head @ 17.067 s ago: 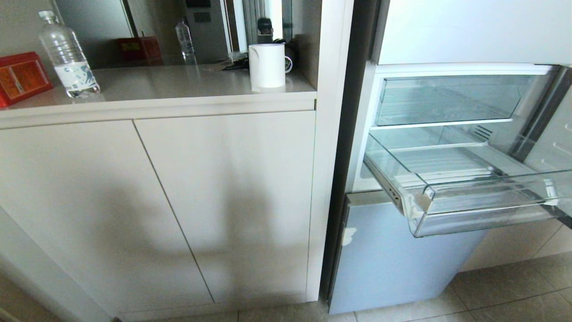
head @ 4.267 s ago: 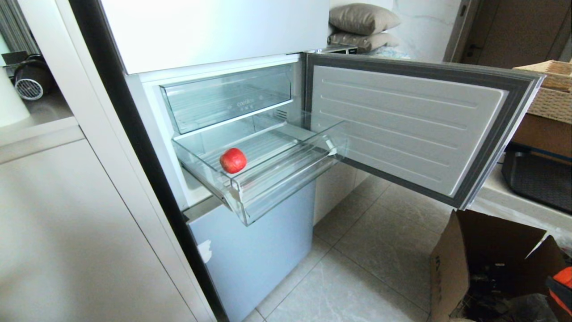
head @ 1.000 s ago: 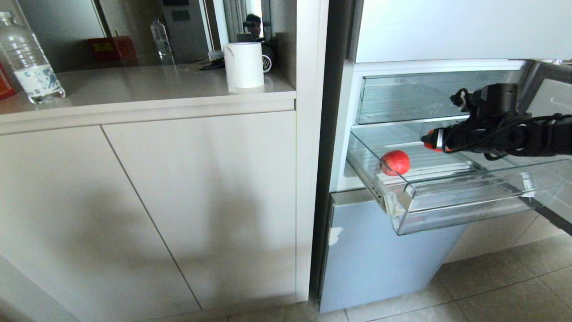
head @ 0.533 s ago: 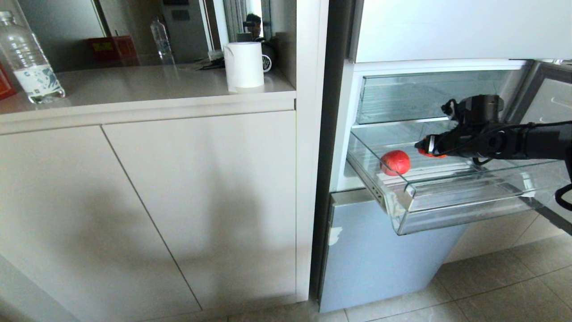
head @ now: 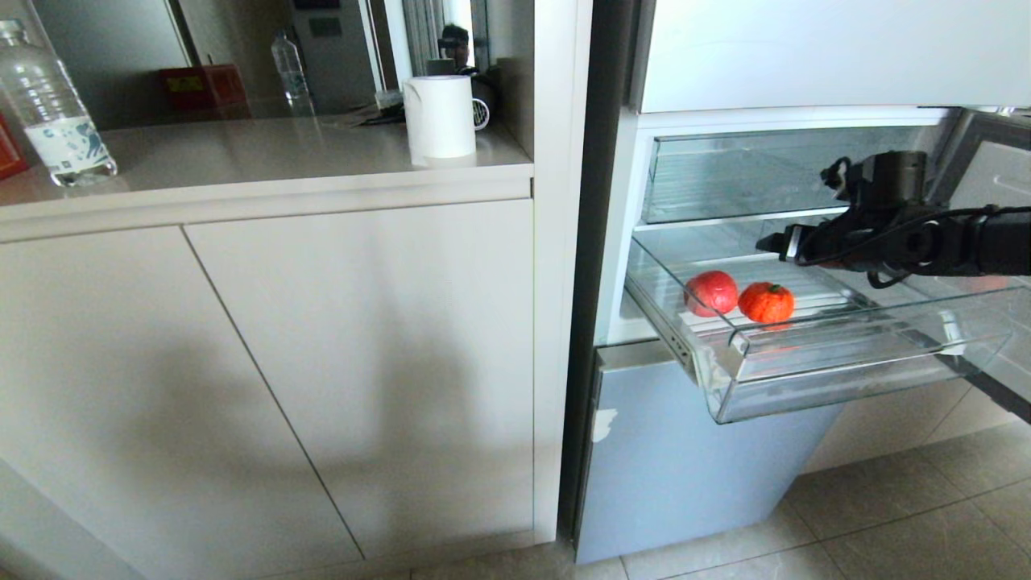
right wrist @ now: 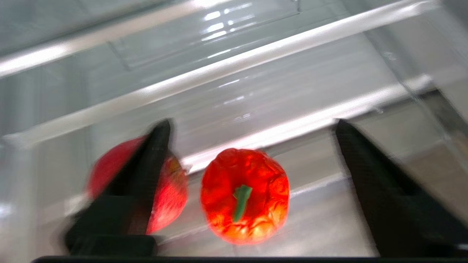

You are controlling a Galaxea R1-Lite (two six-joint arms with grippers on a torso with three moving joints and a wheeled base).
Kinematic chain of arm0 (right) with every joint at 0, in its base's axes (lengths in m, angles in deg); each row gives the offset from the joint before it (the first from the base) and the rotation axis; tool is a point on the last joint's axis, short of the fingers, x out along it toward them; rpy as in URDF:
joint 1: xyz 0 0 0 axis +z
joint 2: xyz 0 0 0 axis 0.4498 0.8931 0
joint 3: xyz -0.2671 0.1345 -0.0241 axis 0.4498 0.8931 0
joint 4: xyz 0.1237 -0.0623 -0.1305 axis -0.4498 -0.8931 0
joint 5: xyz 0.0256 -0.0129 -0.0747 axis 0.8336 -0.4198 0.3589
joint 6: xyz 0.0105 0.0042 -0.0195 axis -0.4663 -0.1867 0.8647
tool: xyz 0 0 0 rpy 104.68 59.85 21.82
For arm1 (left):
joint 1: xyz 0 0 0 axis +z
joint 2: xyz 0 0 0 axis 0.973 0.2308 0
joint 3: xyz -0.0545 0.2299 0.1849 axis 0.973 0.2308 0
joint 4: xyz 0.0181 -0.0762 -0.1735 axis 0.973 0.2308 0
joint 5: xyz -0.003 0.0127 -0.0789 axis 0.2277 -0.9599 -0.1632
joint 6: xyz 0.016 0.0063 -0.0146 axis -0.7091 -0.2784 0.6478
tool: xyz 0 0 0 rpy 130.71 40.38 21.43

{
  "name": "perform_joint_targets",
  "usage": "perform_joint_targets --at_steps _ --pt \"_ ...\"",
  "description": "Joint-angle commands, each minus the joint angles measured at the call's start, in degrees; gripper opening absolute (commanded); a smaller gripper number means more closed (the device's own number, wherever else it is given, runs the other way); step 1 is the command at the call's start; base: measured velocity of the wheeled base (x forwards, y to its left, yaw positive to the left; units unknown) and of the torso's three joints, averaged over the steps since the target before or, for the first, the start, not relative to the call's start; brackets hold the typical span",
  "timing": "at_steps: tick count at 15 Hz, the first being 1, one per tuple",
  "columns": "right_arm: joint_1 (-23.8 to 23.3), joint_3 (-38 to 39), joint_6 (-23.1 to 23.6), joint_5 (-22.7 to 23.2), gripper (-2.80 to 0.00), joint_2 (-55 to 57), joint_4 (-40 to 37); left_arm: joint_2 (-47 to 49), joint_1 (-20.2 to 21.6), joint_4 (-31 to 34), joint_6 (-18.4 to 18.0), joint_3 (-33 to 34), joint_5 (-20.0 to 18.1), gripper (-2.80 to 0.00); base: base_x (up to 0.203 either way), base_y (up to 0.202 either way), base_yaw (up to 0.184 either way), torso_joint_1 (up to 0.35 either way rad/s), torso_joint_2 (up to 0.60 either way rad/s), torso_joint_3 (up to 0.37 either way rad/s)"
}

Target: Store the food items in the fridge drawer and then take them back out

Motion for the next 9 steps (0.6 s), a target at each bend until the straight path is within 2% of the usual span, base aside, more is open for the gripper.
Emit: perform_joint_targets --at_steps 1,6,9 --pt "-0.1 7.1 -0.8 0.1 -2.80 -10.7 0.0 0.1 0.0 0.0 0.0 0.0 0.0 -2.80 0.000 0.000 0.000 0.000 0.00 0.000" --pt "-2.0 30.2 -3.4 0.0 -2.80 -30.4 2.3 0.1 0.0 0.0 0.0 0.0 0.0 -2.80 0.000 0.000 0.000 0.000 0.00 0.000" --pt "-3.3 43.8 -3.4 0.2 -2.80 -42.5 5.2 0.1 0.0 0.0 0.0 0.0 0.0 -2.80 0.000 0.000 0.000 0.000 0.00 0.000"
